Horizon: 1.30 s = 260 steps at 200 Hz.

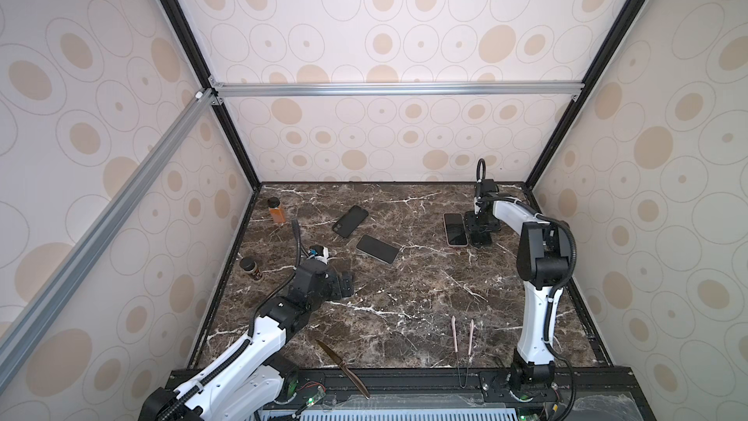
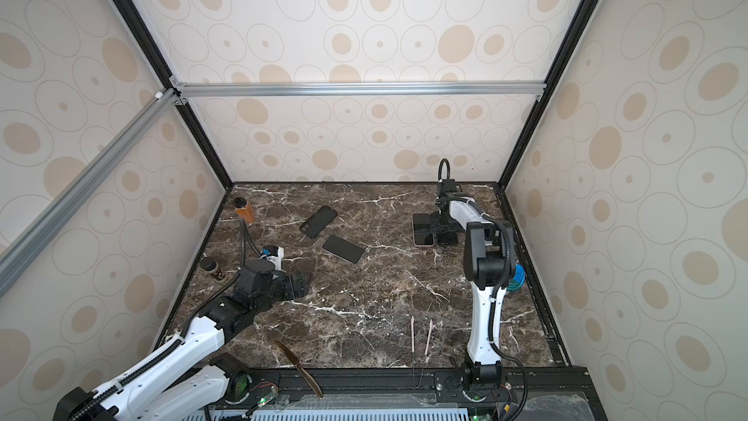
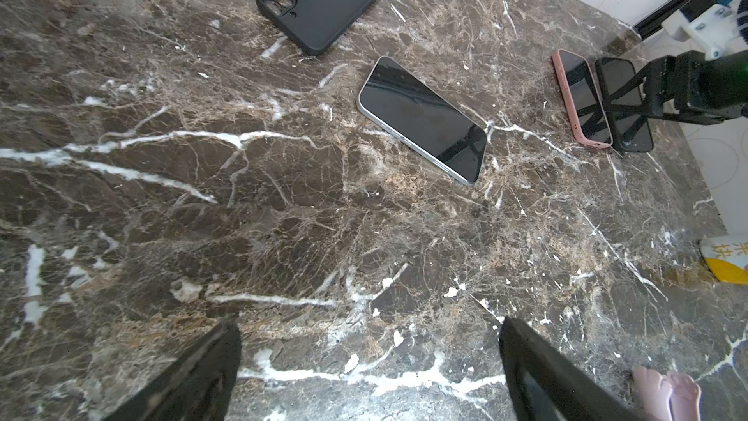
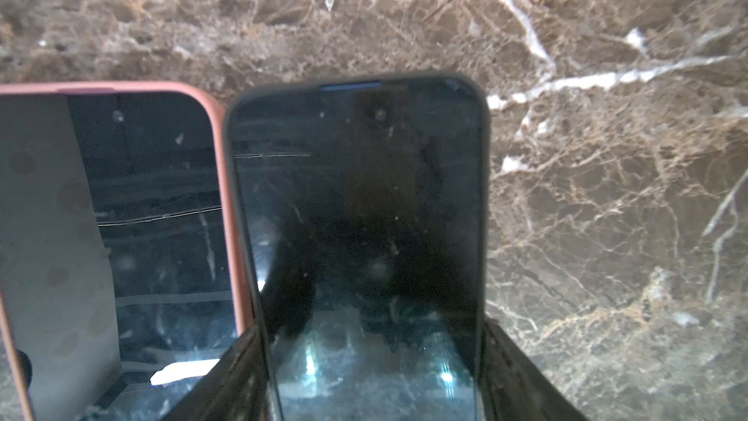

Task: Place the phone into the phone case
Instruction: 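Lower the cased phone beside the pink-cased phone and open the right gripper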

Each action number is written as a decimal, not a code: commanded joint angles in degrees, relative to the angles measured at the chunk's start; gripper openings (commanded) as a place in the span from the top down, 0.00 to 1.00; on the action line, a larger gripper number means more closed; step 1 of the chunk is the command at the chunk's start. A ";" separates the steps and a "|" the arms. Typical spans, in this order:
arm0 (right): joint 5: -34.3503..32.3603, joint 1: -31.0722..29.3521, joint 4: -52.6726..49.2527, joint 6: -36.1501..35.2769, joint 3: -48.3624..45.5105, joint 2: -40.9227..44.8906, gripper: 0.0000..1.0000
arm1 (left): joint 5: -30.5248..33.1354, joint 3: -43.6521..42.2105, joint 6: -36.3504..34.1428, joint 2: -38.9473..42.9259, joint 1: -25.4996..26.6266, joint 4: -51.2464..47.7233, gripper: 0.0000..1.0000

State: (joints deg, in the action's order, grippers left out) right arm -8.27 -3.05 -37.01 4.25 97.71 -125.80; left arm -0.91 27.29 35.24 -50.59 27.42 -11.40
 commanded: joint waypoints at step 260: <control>6.43 2.96 -3.17 3.35 4.03 -2.30 0.15 | 0.13 1.98 -0.54 0.67 -0.21 -1.36 0.00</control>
State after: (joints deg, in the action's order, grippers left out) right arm -2.13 -0.54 -39.16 6.96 100.40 -127.66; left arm -0.97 27.31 35.20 -50.50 27.42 -11.75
